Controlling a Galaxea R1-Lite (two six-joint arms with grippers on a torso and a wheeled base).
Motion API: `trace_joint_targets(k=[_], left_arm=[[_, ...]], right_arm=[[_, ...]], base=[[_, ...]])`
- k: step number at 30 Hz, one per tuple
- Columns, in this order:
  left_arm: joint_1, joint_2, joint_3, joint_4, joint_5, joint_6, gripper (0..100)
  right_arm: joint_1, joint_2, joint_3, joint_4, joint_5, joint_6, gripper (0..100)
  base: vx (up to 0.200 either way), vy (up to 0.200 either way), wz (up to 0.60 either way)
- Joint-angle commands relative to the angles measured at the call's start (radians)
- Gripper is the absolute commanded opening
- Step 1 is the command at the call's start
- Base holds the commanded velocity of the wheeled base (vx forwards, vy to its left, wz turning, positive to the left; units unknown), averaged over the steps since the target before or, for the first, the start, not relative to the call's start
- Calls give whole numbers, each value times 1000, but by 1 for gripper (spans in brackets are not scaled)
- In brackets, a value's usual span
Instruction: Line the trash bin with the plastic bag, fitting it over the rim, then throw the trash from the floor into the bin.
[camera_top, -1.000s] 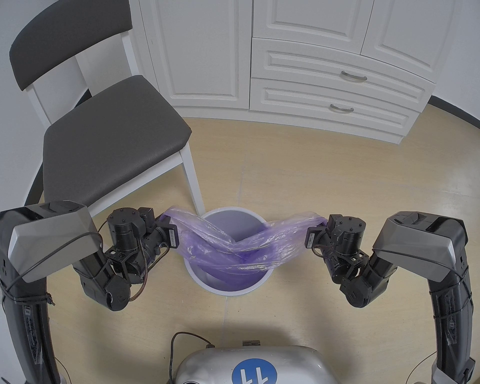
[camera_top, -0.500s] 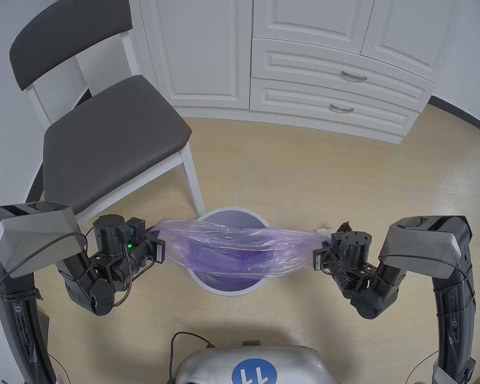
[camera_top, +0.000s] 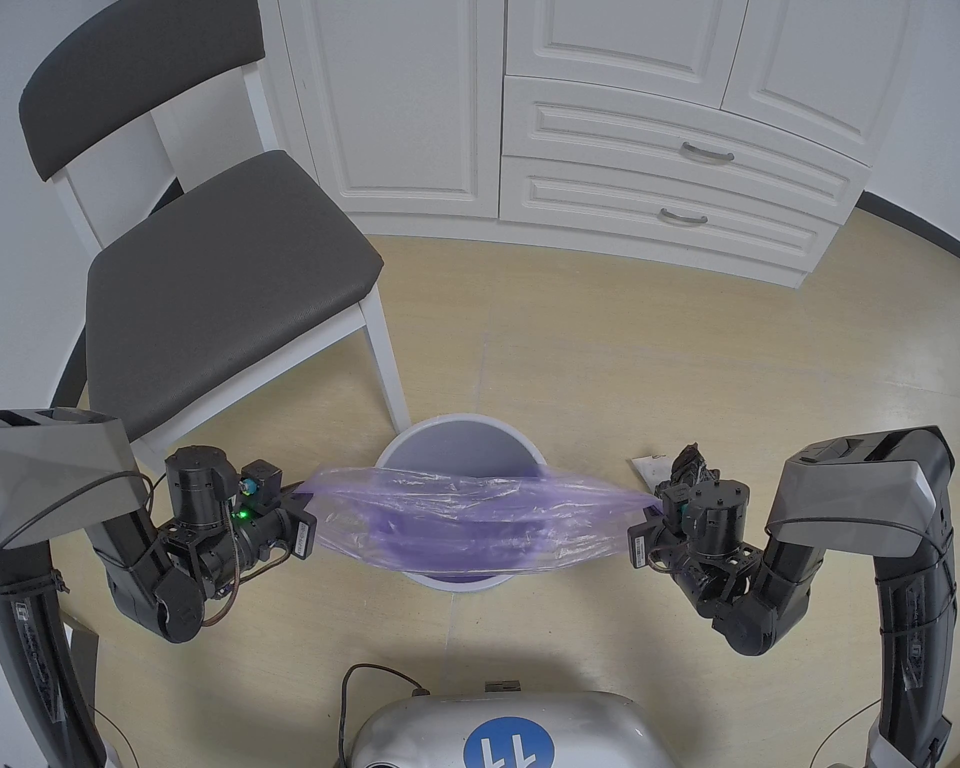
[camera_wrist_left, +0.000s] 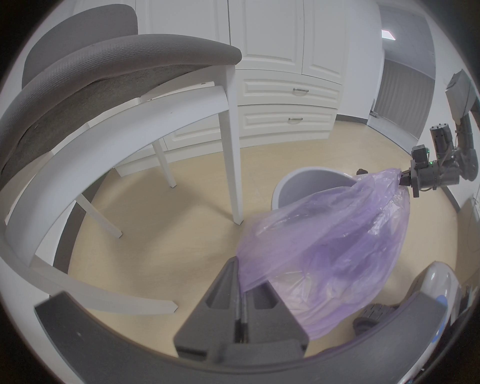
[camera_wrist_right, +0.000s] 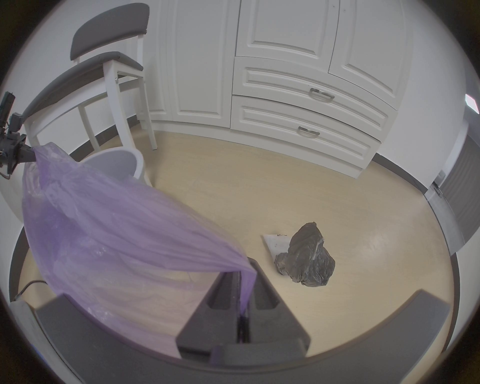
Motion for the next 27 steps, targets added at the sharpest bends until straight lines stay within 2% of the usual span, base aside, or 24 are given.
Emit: trace_joint_targets(k=[1,7,10,27], left_arm=[[22,-22,31,3,-12,18,0],[24,-85,46,97,-20,29,0],[27,-107,60,131,-62,38,0],[19,-47,121,134,-90,185,0]], right_arm=[[7,-24,39,1,1,-17,0],[21,-59,95,1,4,-52,0],[21,-79,135,1,21,-78,0],[39,-82,233,-7,39,-159,0]], base=[[0,0,0],[0,0,0],[0,0,0],[0,0,0]])
